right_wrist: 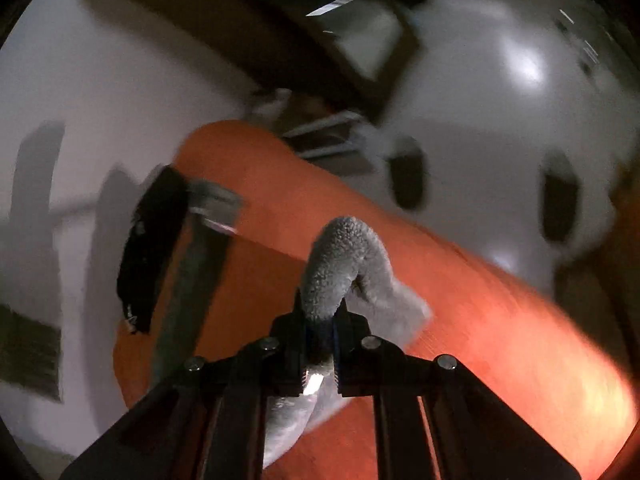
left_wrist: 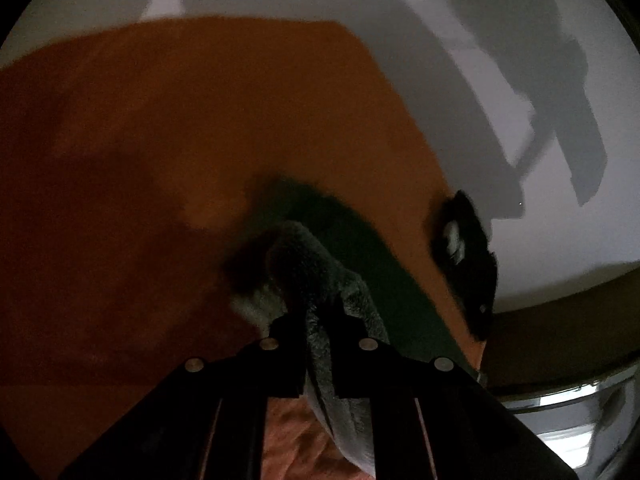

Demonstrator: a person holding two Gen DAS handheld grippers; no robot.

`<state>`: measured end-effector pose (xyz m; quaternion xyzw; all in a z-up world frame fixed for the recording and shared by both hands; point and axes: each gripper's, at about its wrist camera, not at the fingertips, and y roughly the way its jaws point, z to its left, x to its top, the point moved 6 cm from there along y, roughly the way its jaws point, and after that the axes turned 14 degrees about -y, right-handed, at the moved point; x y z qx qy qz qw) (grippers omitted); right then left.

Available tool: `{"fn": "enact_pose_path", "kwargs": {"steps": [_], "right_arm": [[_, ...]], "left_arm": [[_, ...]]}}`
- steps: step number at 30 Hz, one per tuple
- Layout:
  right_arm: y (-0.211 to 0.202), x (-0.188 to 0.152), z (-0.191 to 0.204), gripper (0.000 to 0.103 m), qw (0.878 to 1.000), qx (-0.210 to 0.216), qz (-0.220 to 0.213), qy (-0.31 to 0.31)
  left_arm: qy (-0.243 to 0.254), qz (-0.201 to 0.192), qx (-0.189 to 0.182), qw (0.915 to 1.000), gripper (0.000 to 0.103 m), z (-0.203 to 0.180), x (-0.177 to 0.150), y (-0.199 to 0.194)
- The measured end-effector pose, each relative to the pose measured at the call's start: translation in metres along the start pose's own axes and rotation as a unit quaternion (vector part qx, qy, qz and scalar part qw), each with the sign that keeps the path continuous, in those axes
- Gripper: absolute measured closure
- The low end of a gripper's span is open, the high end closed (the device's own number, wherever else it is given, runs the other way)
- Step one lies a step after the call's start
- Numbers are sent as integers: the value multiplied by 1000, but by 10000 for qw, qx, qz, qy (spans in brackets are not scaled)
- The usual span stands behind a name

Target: Fold clothes

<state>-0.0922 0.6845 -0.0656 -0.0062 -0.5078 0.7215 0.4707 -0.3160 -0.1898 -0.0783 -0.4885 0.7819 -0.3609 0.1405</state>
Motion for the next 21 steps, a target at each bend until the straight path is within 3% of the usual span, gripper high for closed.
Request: {"fn": "enact_pose_path", "kwargs": {"steps": [3, 8, 12, 17, 20, 21], "right_arm": [[39, 63, 53, 94, 9990, 87, -61, -445], [154, 149, 137, 94, 9964, -11, 43, -847], [252, 170, 177, 94, 9939, -480, 415, -903], [321, 177, 202, 94, 9881, -1044, 569, -977], [341, 185, 205, 91, 9913, -835, 563, -852], [350, 187, 206, 83, 9924, -730, 613, -777]], "left_arm": [[195, -177, 78, 9996, 93, -41, 38, 27], [126, -437, 703, 9965, 93, -73, 92, 115], [-68, -630, 1570, 9856, 93, -68, 120, 205], [-407, -621, 2220, 9722, 93, -47, 138, 256], [-565, -491, 2411, 9676, 92, -36, 146, 277], [-712, -484, 2406, 9668, 89, -30, 151, 279]]}}
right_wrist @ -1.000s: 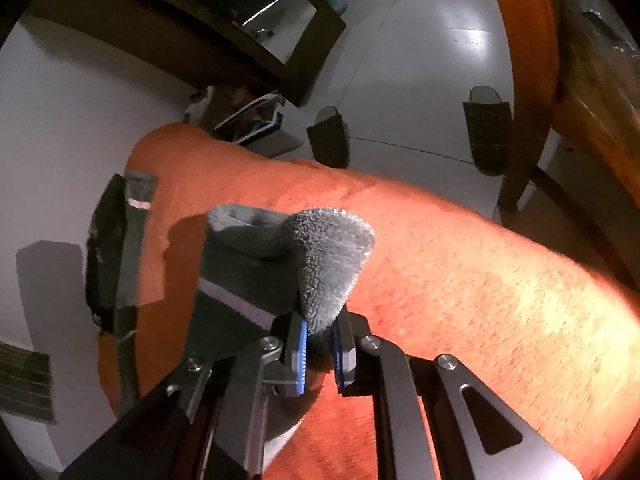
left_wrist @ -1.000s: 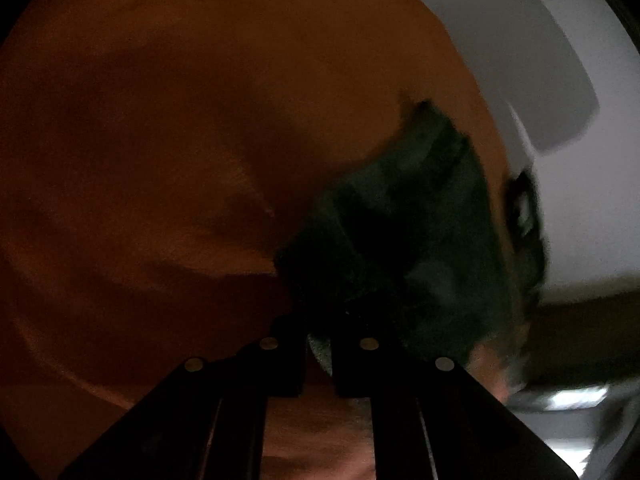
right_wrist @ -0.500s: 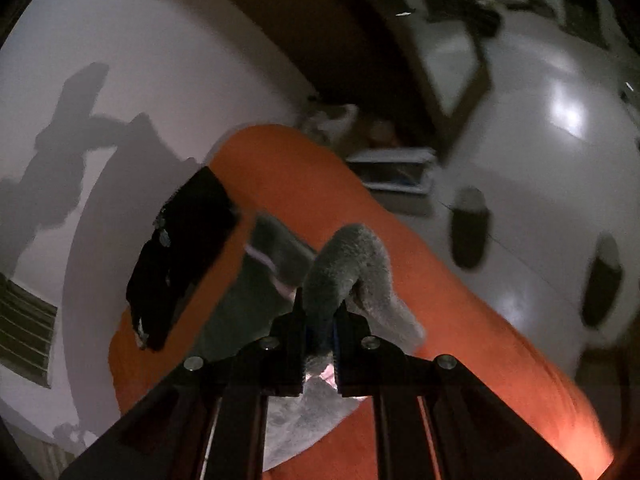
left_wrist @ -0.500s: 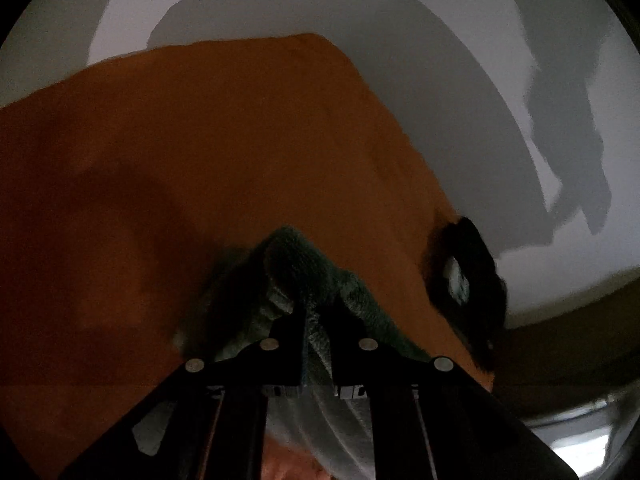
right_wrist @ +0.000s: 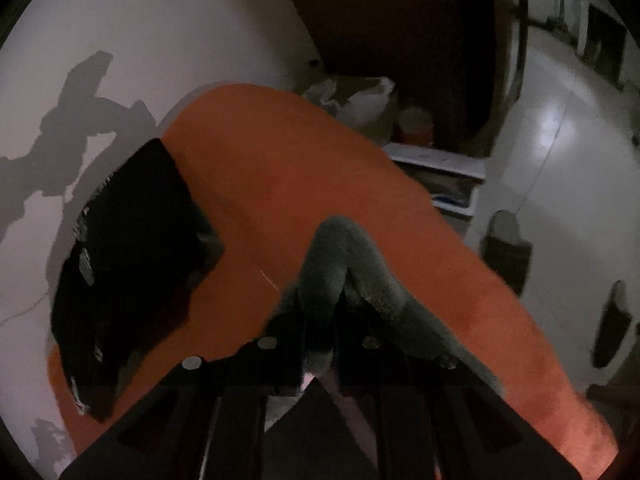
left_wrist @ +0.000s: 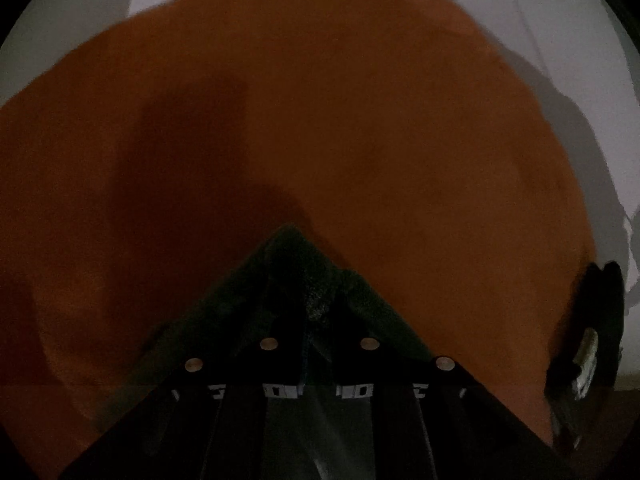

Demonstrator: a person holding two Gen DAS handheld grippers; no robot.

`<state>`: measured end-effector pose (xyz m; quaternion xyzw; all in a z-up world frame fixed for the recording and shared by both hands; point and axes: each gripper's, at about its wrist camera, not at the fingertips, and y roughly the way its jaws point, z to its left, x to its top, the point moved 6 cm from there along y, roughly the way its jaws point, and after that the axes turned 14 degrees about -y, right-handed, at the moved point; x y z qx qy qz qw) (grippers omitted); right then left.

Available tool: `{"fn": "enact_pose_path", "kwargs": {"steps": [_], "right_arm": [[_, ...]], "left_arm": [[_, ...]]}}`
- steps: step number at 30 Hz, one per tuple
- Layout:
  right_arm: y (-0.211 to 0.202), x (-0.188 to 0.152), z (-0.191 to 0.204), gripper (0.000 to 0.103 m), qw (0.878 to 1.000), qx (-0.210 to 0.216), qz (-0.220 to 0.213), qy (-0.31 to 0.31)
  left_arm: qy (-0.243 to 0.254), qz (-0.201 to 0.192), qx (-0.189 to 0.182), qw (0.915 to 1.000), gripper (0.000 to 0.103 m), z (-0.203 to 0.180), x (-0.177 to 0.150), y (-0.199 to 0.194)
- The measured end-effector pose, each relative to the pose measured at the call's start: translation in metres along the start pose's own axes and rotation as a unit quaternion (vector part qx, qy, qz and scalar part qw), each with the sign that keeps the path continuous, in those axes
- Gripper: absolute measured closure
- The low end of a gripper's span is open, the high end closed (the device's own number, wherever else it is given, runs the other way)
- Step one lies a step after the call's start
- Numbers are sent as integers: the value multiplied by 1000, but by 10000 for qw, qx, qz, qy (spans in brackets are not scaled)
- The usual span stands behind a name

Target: Fold clothes

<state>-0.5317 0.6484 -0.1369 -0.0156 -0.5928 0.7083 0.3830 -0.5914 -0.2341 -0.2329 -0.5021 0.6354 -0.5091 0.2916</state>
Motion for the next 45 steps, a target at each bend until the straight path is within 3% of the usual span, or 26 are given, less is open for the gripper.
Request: {"fn": "enact_pose_path", "kwargs": {"steps": [1, 3, 5, 8, 9, 10, 13, 15, 19, 23, 28, 30, 35, 36, 38, 41, 45], "right_arm": [[8, 2, 1, 77, 9999, 137, 60, 87], [12, 8, 3, 43, 9990, 395, -64, 199], [2, 15, 7, 37, 9975, 491, -487, 175], [-20, 17, 3, 33, 9932, 648, -918, 314], [-24, 13, 1, 33, 9922, 744, -933, 347], [-28, 5, -1, 33, 9930, 744, -851, 334], [-42, -39, -11, 33, 9950, 780, -568, 270], [-56, -82, -17, 33, 9898, 1252, -568, 360], [-60, -167, -31, 32, 9743, 2118, -345, 691], [-48, -217, -25, 33, 9616, 2639, -168, 738], [-25, -224, 12, 33, 9646, 2613, -34, 338], [-16, -218, 25, 33, 9635, 2658, -126, 305], [10, -203, 46, 33, 9679, 2473, -147, 422], [15, -201, 47, 33, 9677, 2460, -134, 539], [23, -202, 44, 36, 9680, 2351, 6, 878], [10, -211, 31, 37, 9665, 2171, 15, 1370], [-5, -205, 15, 37, 9766, 1828, -160, 1119]], "left_arm": [[-137, 79, -74, 9998, 88, 1, 4, 3], [-392, 280, -219, 9986, 85, 2, 16, 6], [-526, 288, -342, 9976, 82, 1, 30, -2], [-473, 124, -407, 9980, 68, 0, 56, -22], [-412, 160, -412, 9982, 55, 0, 67, -29], [-352, 307, -515, 9976, 52, 1, 76, -34], [-257, 436, -971, 9940, 52, 14, 91, -63], [-202, 500, -1449, 9880, 51, 37, 83, -86], [206, 1012, -2046, 9734, 41, 116, 18, -105], [398, 1290, -2343, 9627, 40, 182, -52, -98], [200, 1539, -2413, 9580, 40, 192, -66, -54], [289, 1497, -2310, 9609, 40, 179, -65, -35], [692, 1231, -2342, 9619, 39, 148, -65, -34], [732, 1178, -2212, 9653, 39, 145, -61, -29], [593, 1274, -1987, 9699, 38, 142, -52, -12], [38, 1440, -2078, 9675, 38, 159, -40, -12], [-105, 1277, -2135, 9685, 38, 183, -21, -24]]}}
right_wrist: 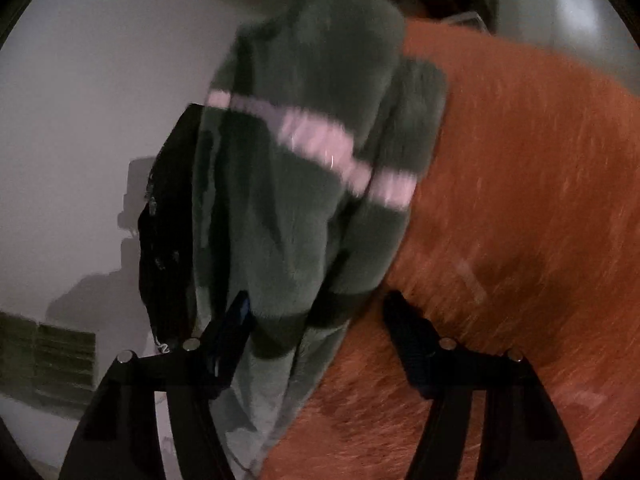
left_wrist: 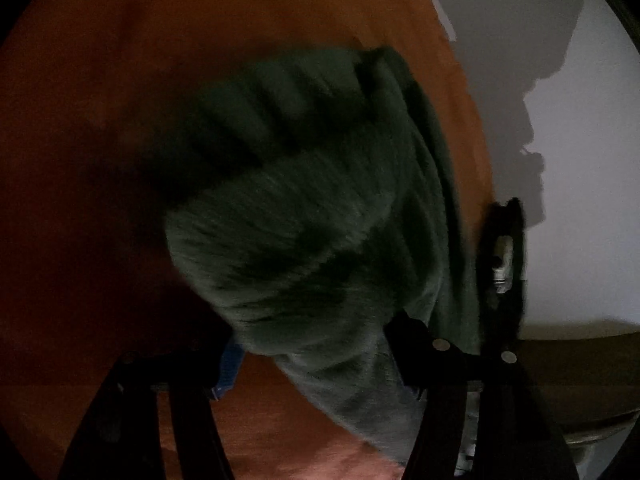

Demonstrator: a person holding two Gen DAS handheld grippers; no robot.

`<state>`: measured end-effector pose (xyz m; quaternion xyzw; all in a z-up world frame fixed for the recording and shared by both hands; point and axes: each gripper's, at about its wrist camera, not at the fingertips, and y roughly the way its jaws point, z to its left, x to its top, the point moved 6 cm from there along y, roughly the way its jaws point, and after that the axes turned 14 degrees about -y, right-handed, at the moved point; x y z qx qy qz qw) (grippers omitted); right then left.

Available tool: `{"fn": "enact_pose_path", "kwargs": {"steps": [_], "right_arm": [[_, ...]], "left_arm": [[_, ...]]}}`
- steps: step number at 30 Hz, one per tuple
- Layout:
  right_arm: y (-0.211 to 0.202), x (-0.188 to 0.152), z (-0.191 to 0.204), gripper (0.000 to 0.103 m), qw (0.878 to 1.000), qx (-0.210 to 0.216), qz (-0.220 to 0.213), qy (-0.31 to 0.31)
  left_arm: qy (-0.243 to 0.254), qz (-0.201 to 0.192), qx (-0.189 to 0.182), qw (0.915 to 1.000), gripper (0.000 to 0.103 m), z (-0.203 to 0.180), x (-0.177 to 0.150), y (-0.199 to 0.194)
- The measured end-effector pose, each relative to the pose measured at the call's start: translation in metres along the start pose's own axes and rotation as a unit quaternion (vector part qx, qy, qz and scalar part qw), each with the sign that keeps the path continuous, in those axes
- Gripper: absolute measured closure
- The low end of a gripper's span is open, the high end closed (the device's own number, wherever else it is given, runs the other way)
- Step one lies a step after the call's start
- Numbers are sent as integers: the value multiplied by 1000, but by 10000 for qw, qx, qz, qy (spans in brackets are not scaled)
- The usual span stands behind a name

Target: Fold clothes

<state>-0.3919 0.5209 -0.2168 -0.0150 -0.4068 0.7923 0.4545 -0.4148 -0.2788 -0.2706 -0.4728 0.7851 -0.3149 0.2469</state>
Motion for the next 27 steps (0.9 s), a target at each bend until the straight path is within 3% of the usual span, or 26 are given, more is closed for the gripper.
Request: {"fn": "enact_pose_path", "kwargs": {"steps": [4, 7, 8, 9, 15, 17, 18, 22, 24, 27], "right_arm": [[7, 30, -12, 37, 9998, -18, -171, -66], [10, 48, -22, 37, 9995, 223, -225, 36], [12, 52, -24, 44, 9992, 304, -239, 75], [13, 56, -27, 60, 9991, 354, -219, 114], [-11, 65, -34, 77, 9997, 50, -59, -214], [-21, 64, -23, 78, 9992, -73, -105, -375], [-26, 62, -17, 79, 9989, -119, -126, -429], [-70, 52, 6, 80, 9984, -84, -251, -496], [-88, 47, 14, 81, 9986, -67, -189, -492], [-130, 12, 9, 81, 9995, 76, -1, -305]], "left_arm": [[120, 16, -7, 9999, 38, 4, 11, -10], [177, -68, 46, 9998, 38, 3, 22, -13], [193, -68, 57, 9998, 38, 3, 24, -12], [202, -72, 54, 9998, 38, 9, 10, -11], [-78, -14, -88, 9999, 39, 22, 9, -11], [-2, -191, -4, 9998, 73, 24, 13, -18], [14, -261, 54, 9996, 78, 24, 14, -20], [-459, -399, -131, 9981, 83, 32, 12, -58], [-38, -306, -319, 9990, 83, 25, 2, -91], [195, 50, -593, 9980, 83, 53, -5, -145]]}}
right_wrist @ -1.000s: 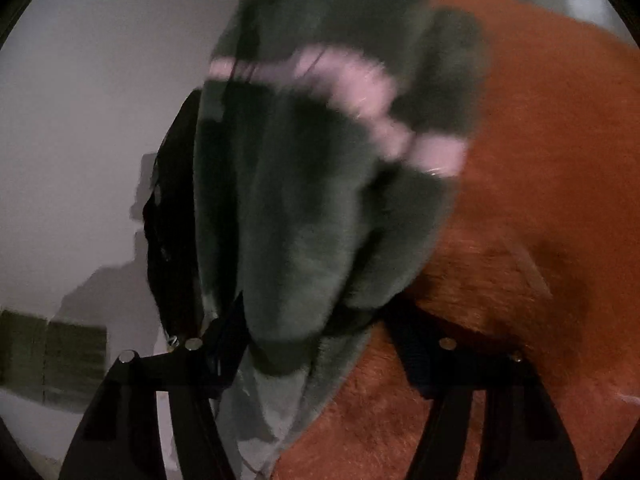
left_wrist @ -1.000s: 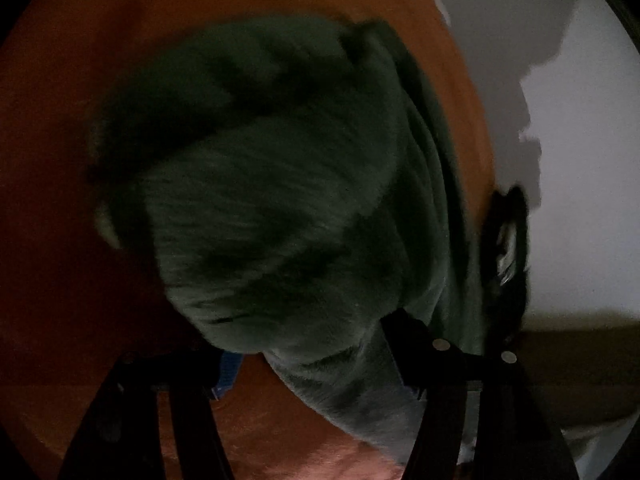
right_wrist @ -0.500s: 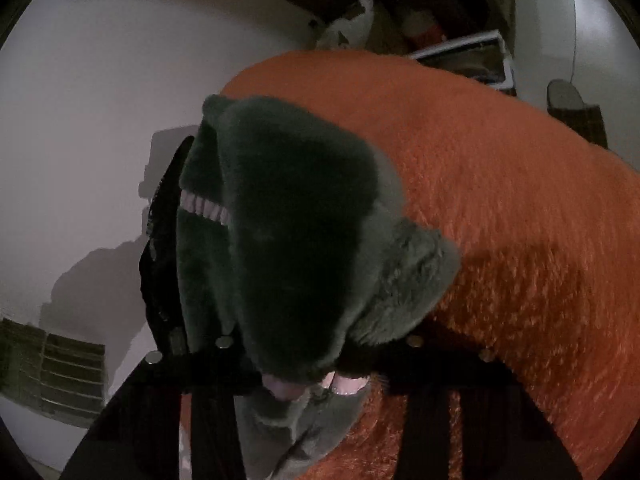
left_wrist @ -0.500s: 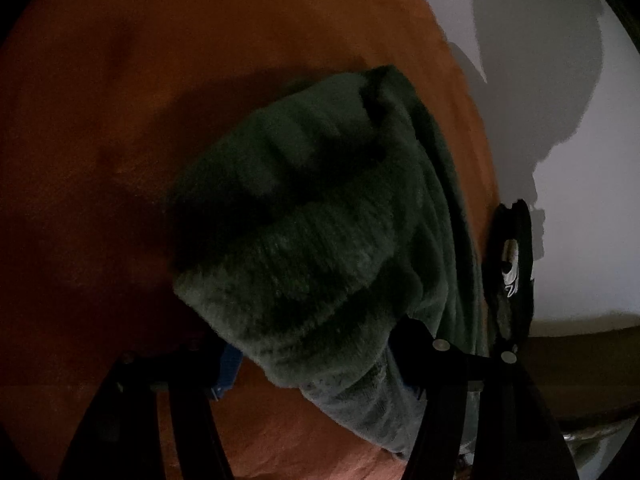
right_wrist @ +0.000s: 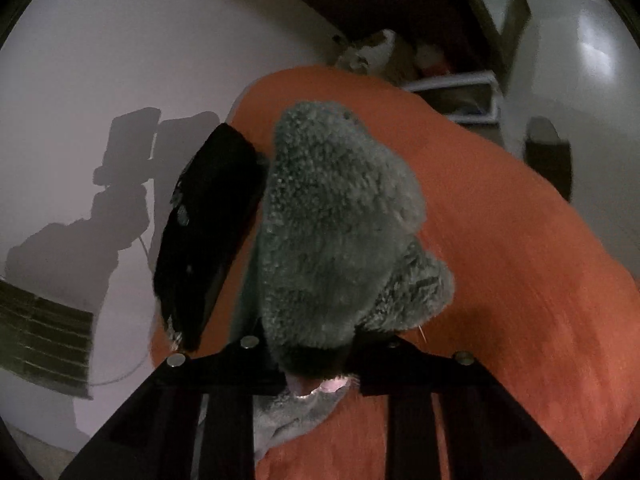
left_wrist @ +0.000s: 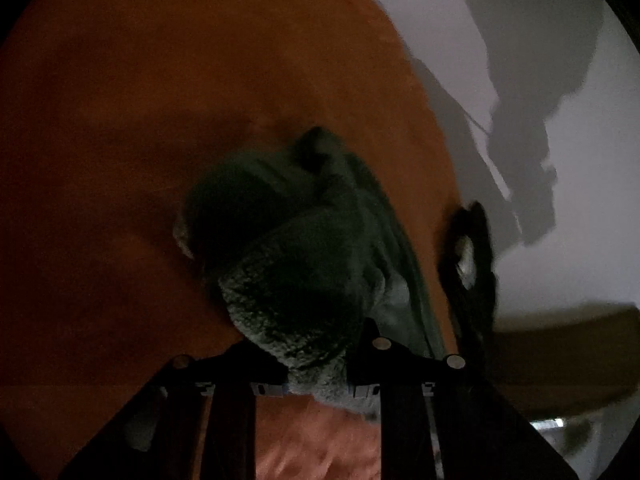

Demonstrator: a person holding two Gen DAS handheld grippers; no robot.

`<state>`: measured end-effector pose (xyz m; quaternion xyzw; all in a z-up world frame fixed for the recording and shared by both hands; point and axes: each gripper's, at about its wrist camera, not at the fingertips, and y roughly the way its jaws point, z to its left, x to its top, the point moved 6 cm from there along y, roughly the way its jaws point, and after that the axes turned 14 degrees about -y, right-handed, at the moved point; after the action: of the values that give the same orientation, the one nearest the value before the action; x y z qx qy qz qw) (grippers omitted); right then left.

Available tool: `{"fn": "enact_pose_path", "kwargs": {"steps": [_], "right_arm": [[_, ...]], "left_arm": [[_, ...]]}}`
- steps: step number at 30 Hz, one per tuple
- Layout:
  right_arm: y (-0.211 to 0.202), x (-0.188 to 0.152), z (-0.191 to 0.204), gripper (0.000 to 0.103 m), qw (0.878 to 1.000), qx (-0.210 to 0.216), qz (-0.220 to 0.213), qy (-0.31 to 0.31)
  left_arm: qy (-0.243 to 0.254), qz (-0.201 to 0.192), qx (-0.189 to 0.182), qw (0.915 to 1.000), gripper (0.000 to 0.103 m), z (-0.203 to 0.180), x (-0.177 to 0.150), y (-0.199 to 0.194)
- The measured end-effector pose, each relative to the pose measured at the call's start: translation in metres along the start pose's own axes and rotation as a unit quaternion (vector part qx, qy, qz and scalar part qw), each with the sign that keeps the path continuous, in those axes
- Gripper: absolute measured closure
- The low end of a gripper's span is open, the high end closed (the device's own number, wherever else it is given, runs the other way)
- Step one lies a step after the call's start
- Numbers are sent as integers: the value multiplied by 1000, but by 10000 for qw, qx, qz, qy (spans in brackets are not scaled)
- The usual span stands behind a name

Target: Fold clothes

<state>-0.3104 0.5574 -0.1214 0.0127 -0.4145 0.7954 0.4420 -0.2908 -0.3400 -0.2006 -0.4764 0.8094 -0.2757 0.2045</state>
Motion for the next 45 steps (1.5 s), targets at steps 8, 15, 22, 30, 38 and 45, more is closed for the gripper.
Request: {"fn": "enact_pose_path", "kwargs": {"steps": [8, 15, 22, 30, 38, 45], "right_arm": [[-64, -134, -74, 81, 9967, 89, 513, 629], [-105, -169, -86, 81, 9949, 321, 296, 915], [-102, -173, -112, 81, 9942, 156, 453, 964], [-96, -193, -140, 69, 9901, 148, 826, 1128], [-151, -218, -46, 62, 9930, -348, 778, -817], [-65, -372, 129, 62, 8535, 857, 2239, -4627]], "left_arm": [[-635, 17, -226, 9977, 83, 121, 7, -91], [-484, 16, -699, 9964, 83, 136, -12, -126], [-649, 183, -636, 9957, 83, 177, -13, -128], [-730, 469, -125, 9962, 66, 232, -27, -142], [-351, 318, 300, 9984, 55, 225, -87, -209], [2213, 1308, 971, 9615, 53, 158, -213, -148]]}}
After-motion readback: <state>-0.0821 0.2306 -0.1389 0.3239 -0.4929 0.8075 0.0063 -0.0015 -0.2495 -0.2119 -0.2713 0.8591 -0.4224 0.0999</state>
